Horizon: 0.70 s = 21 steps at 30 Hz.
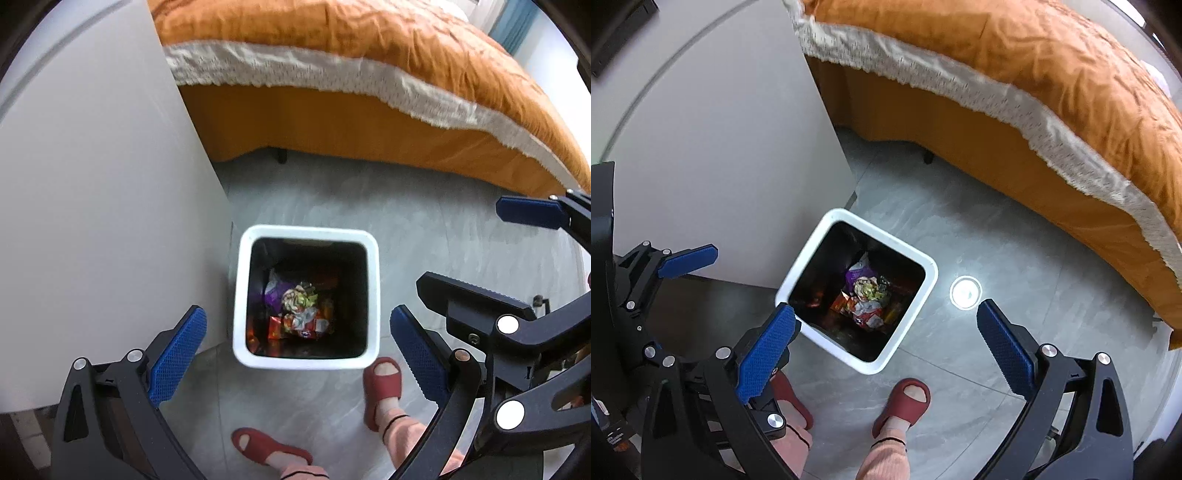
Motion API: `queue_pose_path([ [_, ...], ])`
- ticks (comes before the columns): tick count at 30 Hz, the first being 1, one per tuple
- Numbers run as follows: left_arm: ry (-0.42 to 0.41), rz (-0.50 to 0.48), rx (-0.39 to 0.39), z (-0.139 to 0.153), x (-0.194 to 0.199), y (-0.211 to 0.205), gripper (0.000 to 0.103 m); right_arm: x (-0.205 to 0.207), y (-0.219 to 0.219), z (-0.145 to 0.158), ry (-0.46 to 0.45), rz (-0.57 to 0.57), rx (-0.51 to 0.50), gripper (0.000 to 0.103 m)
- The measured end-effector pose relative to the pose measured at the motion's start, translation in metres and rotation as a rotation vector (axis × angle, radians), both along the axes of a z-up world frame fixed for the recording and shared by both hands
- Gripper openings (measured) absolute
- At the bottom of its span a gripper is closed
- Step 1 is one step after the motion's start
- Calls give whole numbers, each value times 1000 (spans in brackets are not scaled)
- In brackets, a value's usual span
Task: Collect trash
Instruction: 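Move both open tools back toward the desk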
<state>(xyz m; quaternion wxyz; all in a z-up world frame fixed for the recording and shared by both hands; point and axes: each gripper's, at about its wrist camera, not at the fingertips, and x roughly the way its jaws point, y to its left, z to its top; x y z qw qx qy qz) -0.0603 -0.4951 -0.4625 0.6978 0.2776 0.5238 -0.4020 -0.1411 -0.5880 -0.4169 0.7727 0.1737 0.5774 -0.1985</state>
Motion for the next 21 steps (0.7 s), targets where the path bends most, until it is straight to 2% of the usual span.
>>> queue_pose_path([
  [11,-44,31,-157,117,-24,9,98,-33,10,117,-147,-72,-102,98],
  [16,-80,60,-253,185,-31,18,98,-44,16,173,-236,-107,-114,98],
  [21,-156,80,-349,256,-35,38,98,-42,31,241,-362,-78,-156,98],
])
